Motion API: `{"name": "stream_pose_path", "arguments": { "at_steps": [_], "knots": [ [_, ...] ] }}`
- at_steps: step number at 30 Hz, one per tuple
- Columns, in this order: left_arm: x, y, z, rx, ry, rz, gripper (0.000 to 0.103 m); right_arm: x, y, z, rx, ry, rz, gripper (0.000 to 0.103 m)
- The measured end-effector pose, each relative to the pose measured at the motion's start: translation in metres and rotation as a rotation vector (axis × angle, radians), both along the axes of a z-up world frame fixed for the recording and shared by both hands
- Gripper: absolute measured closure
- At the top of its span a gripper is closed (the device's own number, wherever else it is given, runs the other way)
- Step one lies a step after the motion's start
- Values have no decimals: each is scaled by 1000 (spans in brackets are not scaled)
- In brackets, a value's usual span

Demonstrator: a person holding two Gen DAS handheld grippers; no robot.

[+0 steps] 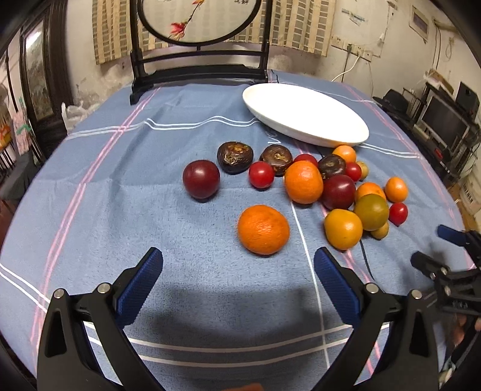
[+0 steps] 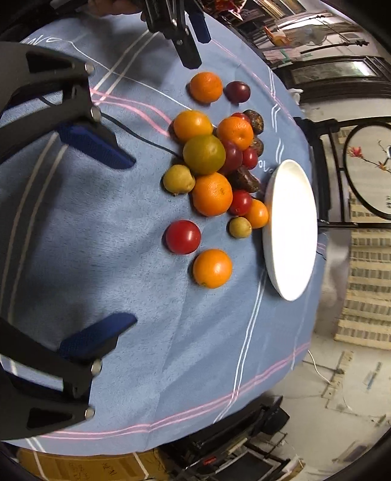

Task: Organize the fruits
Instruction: 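Place a cherry tomato with the right tool while the left tool places a tangerine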

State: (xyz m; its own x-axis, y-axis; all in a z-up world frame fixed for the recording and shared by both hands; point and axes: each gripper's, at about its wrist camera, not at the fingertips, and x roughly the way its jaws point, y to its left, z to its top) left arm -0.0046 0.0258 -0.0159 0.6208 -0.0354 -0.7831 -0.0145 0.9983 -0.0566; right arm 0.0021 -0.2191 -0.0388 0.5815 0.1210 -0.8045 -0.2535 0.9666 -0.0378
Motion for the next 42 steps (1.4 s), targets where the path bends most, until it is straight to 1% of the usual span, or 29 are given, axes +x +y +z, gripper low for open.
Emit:
{"name": "stream_pose_path", "arguments": {
  "at_steps": [4, 5, 6, 8, 9, 12, 13, 14, 15, 17, 18, 19, 21, 23, 27, 29, 30, 31, 32, 34, 35, 37, 39, 40, 42],
  "knots": [
    [2, 5, -4, -10, 7, -25, 4, 21, 3, -5, -3, 40, 22, 25],
    [3, 6, -5, -8, 9, -26, 4, 24, 4, -6, 0, 46, 28, 30],
    [5, 7, -5, 0, 10, -26, 4, 28, 5, -7, 2, 55, 31, 39],
    [5, 7, -5, 9, 5, -28, 4, 37, 7, -9, 11, 74, 40, 46],
    [5, 7, -5, 12, 2, -29, 4, 41, 8, -11, 18, 84, 42, 53],
    [5, 6, -5, 10, -2, -39, 4, 49, 11, -15, 34, 95, 39, 59],
    [5, 6, -5, 10, -3, -41, 4, 51, 12, -16, 29, 86, 34, 63],
    [4, 5, -6, 10, -2, -45, 4, 52, 13, -16, 25, 71, 30, 71],
    [5, 5, -6, 9, 1, -50, 5, 55, 13, -16, 33, 68, 26, 72],
    [4, 5, -7, -2, 3, -67, 11, 57, 9, -15, 69, 68, 13, 74],
    [5, 5, -7, -7, 9, -78, 19, 57, 7, -15, 81, 63, 9, 74],
    [6, 4, -8, -11, 21, -84, 25, 55, 5, -14, 99, 60, 8, 74],
    [11, 4, -12, -19, 45, -84, 25, 50, 3, -11, 115, 52, 17, 74],
    [15, 1, -14, -19, 56, -88, 25, 39, 1, -4, 127, 21, 27, 74],
    [28, -13, -16, 2, 67, -118, 25, 20, -1, 5, 142, -21, 58, 74],
    [36, -21, -19, 18, 76, -135, 33, 15, -2, 9, 155, -30, 66, 74],
    [43, -24, -23, 28, 96, -142, 45, 14, -3, 10, 159, -33, 71, 74],
    [47, -26, -27, 26, 113, -144, 59, 12, -3, 12, 163, -39, 79, 74],
    [51, -26, -29, 36, 110, -135, 60, 10, -4, 13, 166, -44, 82, 74],
    [52, -28, -28, 36, 104, -151, 61, 8, -5, 16, 173, -49, 91, 75],
    [53, -28, -26, 27, 108, -165, 62, 8, -4, 18, 172, -52, 95, 74],
    [53, -27, -17, 28, 88, -175, 62, 13, -3, 26, 172, -65, 107, 75],
    [60, -27, 2, 37, 47, -192, 62, 19, -1, 36, 168, -88, 113, 74],
    [67, -27, 11, 31, 32, -196, 62, 26, 2, 44, 155, -118, 113, 74],
    [91, -29, 34, 16, -10, -196, 62, 45, 9, 59, 154, -172, 117, 74]
  ]
}}
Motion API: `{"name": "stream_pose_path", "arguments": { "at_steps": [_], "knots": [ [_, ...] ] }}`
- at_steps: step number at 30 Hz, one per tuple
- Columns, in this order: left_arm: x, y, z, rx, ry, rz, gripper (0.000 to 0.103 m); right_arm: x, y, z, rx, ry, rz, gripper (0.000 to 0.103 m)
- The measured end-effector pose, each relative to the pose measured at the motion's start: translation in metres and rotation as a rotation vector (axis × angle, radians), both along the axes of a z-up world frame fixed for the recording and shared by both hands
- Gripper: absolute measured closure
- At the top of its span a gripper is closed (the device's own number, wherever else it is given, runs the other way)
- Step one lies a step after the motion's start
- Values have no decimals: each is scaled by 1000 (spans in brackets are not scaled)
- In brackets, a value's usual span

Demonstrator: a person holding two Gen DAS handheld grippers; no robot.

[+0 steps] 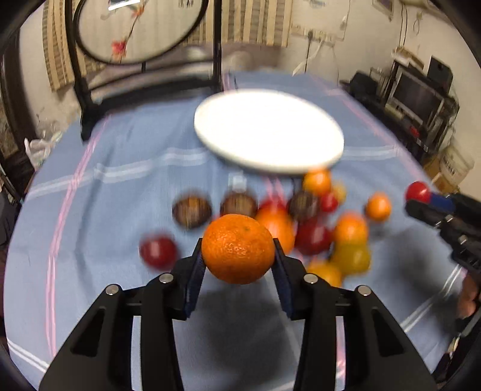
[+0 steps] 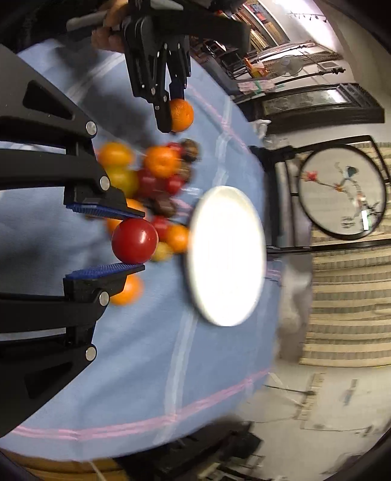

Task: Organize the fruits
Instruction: 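Place a cherry tomato with the right tool while the left tool places a tangerine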

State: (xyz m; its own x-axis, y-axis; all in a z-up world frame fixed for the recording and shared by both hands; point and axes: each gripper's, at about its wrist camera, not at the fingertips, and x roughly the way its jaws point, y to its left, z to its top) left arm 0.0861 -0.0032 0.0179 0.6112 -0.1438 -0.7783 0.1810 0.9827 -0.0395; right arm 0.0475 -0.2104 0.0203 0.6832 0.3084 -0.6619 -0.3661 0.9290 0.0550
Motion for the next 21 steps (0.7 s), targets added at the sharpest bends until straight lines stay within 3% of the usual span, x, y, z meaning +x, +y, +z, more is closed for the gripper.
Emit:
{"name": "stream_pose_path", "arguments": {
  "at_steps": [5, 9, 15, 16, 18, 19, 21],
  "knots": [
    [81, -17, 17, 11, -27, 43, 62, 63, 24, 6, -14, -23, -28, 74],
    [132, -26, -4, 31, 35, 76, 62, 110, 36, -13, -21, 65, -51, 74],
    [160, -37, -36, 37, 110, 67, 60, 149, 45, -44, -92, 155, -76, 73],
    [162, -39, -38, 32, 118, 64, 52, 154, 47, -49, -98, 182, -64, 73],
    [160, -41, -34, 14, 94, 55, 31, 156, 48, -55, -91, 207, -67, 55],
    [156, -42, -29, 20, 67, 58, 23, 154, 45, -52, -75, 194, -76, 54],
    [140, -41, -15, 31, 5, 48, 22, 145, 41, -44, -66, 175, -79, 54]
  ]
}}
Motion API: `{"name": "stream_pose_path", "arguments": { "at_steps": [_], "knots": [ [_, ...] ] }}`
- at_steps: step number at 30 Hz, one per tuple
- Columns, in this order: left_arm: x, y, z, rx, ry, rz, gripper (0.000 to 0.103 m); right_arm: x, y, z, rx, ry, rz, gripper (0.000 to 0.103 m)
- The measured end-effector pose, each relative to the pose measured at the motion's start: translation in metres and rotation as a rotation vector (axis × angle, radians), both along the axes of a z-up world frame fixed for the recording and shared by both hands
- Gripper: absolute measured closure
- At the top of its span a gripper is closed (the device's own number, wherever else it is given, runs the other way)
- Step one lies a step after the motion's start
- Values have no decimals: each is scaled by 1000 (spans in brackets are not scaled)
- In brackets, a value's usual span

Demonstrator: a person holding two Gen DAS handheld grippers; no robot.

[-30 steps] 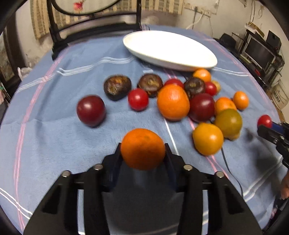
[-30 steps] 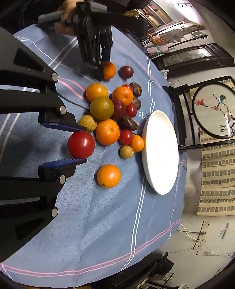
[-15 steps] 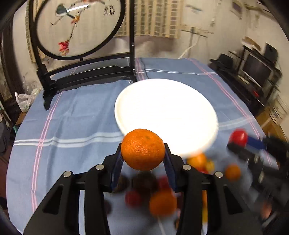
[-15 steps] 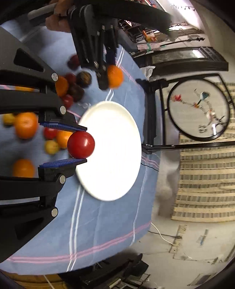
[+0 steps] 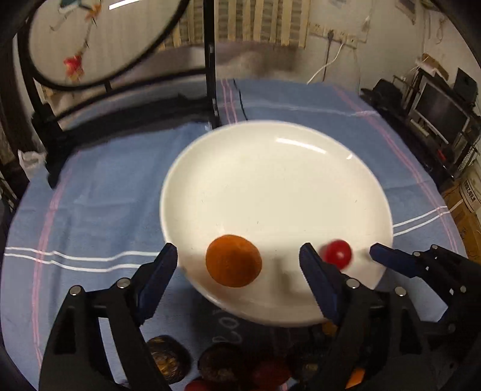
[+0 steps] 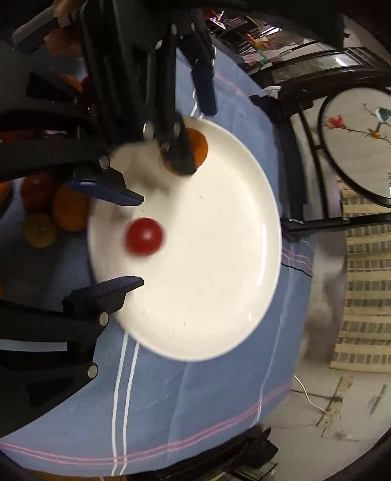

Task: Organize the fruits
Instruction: 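Place a cherry tomato with the right tool while the left tool places a tangerine, then place an orange with the right tool while the left tool places a dark plum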

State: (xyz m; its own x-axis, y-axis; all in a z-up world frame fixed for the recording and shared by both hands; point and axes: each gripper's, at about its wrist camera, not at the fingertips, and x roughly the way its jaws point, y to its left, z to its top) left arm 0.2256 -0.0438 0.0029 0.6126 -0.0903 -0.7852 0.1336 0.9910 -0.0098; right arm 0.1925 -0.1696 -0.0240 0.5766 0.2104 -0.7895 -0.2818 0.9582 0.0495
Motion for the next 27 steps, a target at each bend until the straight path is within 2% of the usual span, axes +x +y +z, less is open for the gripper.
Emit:
{"name": "stream_pose_path", "arguments": {
  "at_steps": [4, 6, 13, 19, 24, 25, 26, 27],
  "knots": [
    [-37, 18, 22, -7, -68, -15, 18, -37, -29, 20, 9, -49, -6, 51],
    [-62, 33, 28, -20, -94, -1, 15, -53, -44, 24, 0, -60, -18, 42],
    [-130, 74, 11, -80, -66, 72, 12, -111, -78, 4, -98, -34, -42, 41],
    [-171, 86, -8, -57, -40, 86, 11, -114, -76, -19, -92, 15, -62, 41],
    [-182, 94, -21, -35, 0, 89, 11, -102, -66, -29, -62, 34, -48, 41],
    [-182, 96, -23, -30, 0, 91, 11, -98, -64, -30, -62, 36, -49, 42],
    [-179, 98, -24, -22, 3, 97, 11, -96, -63, -32, -58, 41, -49, 48],
    [-176, 100, -25, -15, 4, 104, 11, -96, -61, -32, -57, 35, -48, 61]
  ]
}}
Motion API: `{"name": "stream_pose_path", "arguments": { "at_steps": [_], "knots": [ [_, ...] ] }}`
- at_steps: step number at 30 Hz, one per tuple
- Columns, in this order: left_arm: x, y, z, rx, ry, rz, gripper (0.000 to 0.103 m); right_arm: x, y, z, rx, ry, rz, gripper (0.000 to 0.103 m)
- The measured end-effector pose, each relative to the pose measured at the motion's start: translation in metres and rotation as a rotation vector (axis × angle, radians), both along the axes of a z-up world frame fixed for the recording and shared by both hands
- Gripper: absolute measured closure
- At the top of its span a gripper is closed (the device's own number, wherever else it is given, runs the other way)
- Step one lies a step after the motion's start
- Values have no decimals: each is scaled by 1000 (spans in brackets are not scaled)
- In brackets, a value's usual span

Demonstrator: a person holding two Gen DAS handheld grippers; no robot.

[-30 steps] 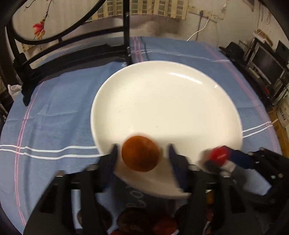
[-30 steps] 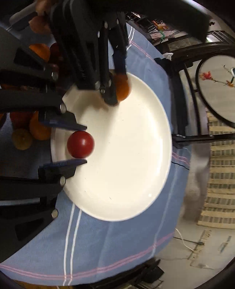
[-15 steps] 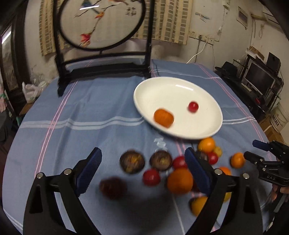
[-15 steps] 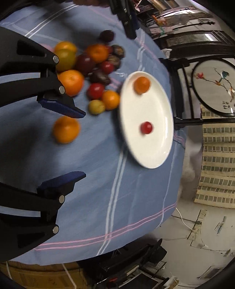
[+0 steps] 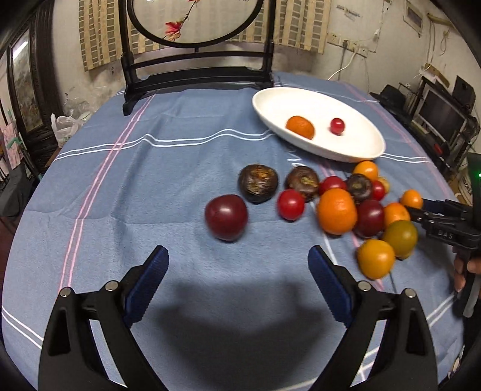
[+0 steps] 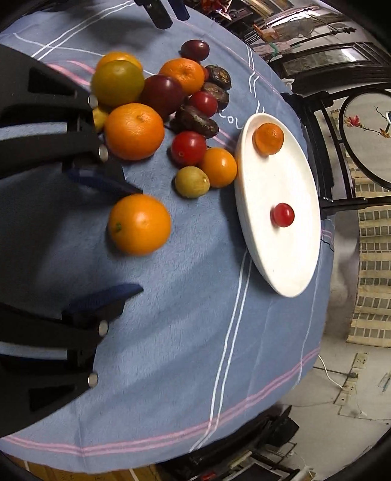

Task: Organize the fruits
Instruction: 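Place an orange with the right tool while the left tool places a dark plum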

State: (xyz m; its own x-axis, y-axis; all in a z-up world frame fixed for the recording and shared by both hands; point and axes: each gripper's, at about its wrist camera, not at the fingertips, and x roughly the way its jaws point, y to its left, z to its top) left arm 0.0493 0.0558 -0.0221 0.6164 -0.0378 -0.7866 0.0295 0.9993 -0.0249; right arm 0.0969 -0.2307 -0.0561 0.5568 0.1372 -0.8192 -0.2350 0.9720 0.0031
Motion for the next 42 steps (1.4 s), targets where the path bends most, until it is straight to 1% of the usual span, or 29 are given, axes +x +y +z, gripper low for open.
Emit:
{"name": "stream_pose_path", "arguments": {
  "at_steps": [1, 5, 9, 11, 12, 13, 14, 15, 17, 20, 22, 25, 28, 31, 33, 35, 40, 42],
  "knots": [
    [2, 0, -1, 5, -1, 6, 11, -2, 3, 2, 11, -8, 22, 65],
    [18, 2, -5, 28, -2, 24, 12, -9, 5, 8, 3, -34, 27, 65],
    [32, 4, -12, 33, 23, 25, 17, -21, 0, 19, 45, -58, 37, 65],
    [38, 5, -15, 35, 35, 22, 29, -29, -2, 24, 52, -75, 41, 65],
    [42, 5, -18, 28, 45, 16, 41, -33, -3, 26, 60, -82, 45, 65],
    [45, 6, -21, 15, 57, 8, 57, -36, -3, 28, 68, -85, 47, 65],
    [49, 6, -25, -2, 74, -3, 66, -37, -4, 29, 72, -86, 49, 65],
    [50, 6, -28, -9, 73, -13, 66, -39, -4, 30, 74, -87, 50, 65],
    [49, 4, -28, 6, 70, -22, 66, -41, -3, 33, 79, -93, 52, 65],
    [45, 3, -19, -2, 64, -38, 66, -43, -2, 41, 86, -112, 64, 65],
    [42, 0, -4, 10, 23, -51, 66, -42, 1, 50, 86, -135, 77, 65],
    [46, -14, 23, 7, -36, -95, 66, -34, 10, 65, 81, -177, 101, 65],
    [64, -35, 44, 9, -80, -121, 66, -15, 24, 76, 73, -211, 115, 65],
    [90, -58, 55, 10, -102, -140, 66, 10, 38, 79, 83, -212, 121, 65],
    [112, -73, 56, 7, -90, -156, 66, 27, 44, 75, 86, -197, 119, 65],
    [130, -85, 55, 21, -83, -153, 66, 44, 51, 68, 77, -176, 120, 65],
    [177, -105, 35, 42, -28, -147, 66, 81, 58, 48, 55, -113, 104, 65],
    [191, -108, 23, 45, 10, -136, 66, 90, 58, 40, 51, -94, 96, 65]
  ]
}}
